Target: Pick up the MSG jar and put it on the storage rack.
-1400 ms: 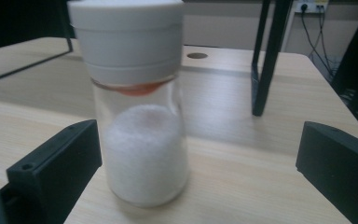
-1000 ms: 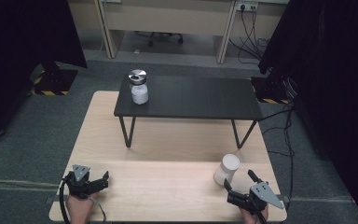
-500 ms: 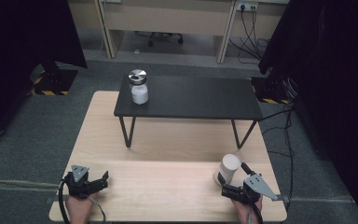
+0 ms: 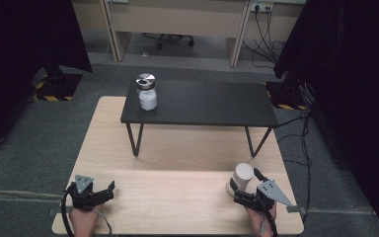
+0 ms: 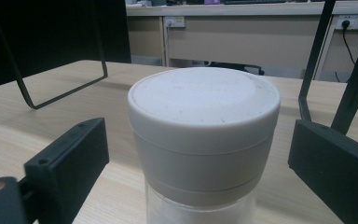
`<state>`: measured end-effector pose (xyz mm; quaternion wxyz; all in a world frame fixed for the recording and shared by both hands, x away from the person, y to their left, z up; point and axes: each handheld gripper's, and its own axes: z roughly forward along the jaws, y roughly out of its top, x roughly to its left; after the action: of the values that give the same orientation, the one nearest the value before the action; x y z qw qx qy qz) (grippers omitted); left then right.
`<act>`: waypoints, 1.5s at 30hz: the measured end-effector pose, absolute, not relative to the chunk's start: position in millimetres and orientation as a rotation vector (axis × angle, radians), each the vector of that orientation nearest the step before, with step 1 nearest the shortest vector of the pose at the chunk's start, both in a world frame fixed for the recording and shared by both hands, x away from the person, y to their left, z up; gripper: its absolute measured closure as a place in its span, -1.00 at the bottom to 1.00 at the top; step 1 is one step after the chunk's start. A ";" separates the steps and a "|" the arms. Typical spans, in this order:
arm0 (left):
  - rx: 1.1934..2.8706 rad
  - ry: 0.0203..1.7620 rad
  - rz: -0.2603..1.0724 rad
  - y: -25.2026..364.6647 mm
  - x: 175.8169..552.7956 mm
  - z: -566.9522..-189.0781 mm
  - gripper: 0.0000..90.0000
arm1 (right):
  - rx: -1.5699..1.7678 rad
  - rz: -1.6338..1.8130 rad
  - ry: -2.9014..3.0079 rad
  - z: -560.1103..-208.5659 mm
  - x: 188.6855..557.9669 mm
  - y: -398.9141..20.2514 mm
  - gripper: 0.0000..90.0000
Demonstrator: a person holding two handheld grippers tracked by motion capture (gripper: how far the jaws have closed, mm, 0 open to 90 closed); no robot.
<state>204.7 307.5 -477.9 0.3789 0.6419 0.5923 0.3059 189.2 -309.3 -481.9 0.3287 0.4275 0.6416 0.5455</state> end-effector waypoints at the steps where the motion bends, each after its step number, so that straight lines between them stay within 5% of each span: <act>1: 1.639 1.512 0.782 307.5 204.6 -478.1 -1.00 | 1.124 1.432 1.679 -481.8 189.2 -309.8 -0.82; 22: 1.659 1.506 0.786 306.5 205.7 -477.5 -1.00 | 1.129 1.431 1.692 -477.8 191.2 -310.3 -0.26; 45: 1.654 1.511 0.788 306.5 205.1 -477.6 -1.00 | 1.135 1.401 1.696 -471.5 191.0 -300.9 -0.25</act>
<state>205.1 306.5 -477.6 0.3741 0.6459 0.5901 0.3076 191.0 -300.9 -471.5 0.3269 0.4333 0.6475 0.5349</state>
